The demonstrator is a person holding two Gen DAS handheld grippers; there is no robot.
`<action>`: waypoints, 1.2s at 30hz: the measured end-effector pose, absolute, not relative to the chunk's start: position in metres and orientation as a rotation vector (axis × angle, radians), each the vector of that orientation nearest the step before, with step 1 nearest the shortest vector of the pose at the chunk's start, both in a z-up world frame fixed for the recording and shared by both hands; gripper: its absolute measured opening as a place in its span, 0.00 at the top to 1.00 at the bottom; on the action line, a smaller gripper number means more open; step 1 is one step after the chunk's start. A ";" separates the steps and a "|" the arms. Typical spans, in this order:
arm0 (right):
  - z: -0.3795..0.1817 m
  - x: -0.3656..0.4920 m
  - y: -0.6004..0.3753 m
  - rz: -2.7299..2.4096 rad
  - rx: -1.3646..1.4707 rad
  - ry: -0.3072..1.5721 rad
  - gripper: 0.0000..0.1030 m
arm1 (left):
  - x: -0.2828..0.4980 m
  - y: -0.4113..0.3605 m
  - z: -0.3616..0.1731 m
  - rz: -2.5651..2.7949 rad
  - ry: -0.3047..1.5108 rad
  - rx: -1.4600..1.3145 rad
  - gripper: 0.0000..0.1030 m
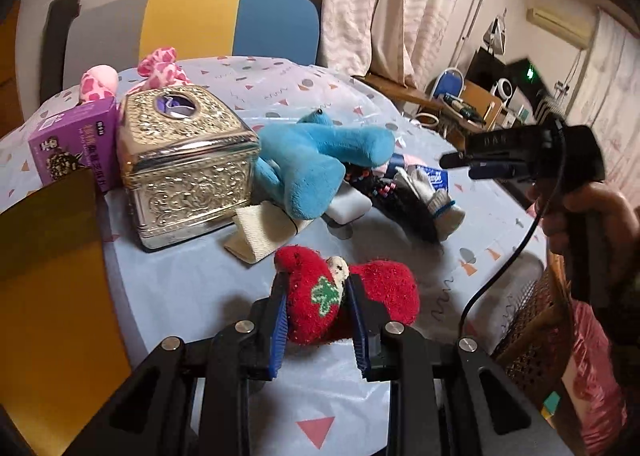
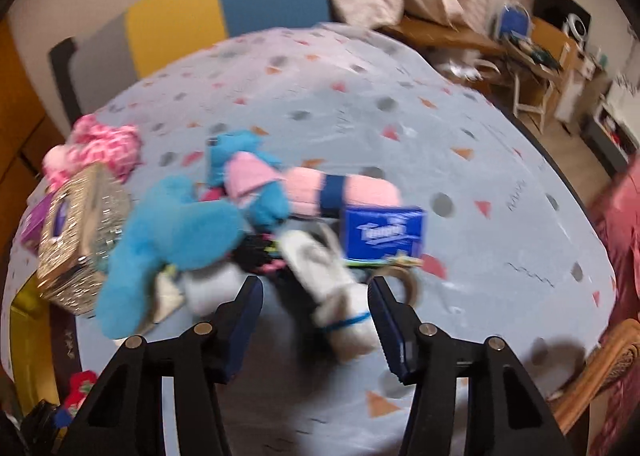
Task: Organize soft objects
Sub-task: 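Carry the red sock into the gold tray and release it while the right gripper grasps the white knit glove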
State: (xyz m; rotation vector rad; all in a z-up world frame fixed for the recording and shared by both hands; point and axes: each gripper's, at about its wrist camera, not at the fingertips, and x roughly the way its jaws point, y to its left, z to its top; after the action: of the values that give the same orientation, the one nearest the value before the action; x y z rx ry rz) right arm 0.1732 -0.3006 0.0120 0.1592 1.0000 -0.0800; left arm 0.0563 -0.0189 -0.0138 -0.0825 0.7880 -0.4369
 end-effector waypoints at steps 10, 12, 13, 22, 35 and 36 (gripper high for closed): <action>-0.031 0.210 -0.288 -0.087 0.023 1.193 0.47 | 0.045 0.009 0.013 -0.433 0.736 -0.155 0.73; -0.025 0.208 -0.296 -0.070 0.119 1.162 0.47 | 0.042 0.019 0.019 -0.415 0.725 -0.171 0.73; -0.022 0.207 -0.303 -0.064 0.173 1.156 0.47 | 0.041 0.026 0.021 -0.403 0.722 -0.184 0.73; -0.050 0.210 -0.315 -0.173 0.231 1.240 0.63 | 0.045 0.103 0.032 -0.217 0.684 -0.281 0.73; -0.057 0.203 -0.308 -0.135 0.246 1.231 0.61 | 0.120 0.187 -0.011 0.018 0.800 -0.286 0.61; -0.058 0.203 -0.306 -0.136 0.242 1.230 0.61 | 0.121 0.188 -0.013 0.022 0.803 -0.289 0.52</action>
State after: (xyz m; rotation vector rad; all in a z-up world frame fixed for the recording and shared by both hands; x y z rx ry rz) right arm 0.2032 -0.3056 -0.0578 0.2418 1.2300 -0.1361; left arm 0.1215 0.1876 -0.0130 -0.2887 0.8031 0.0216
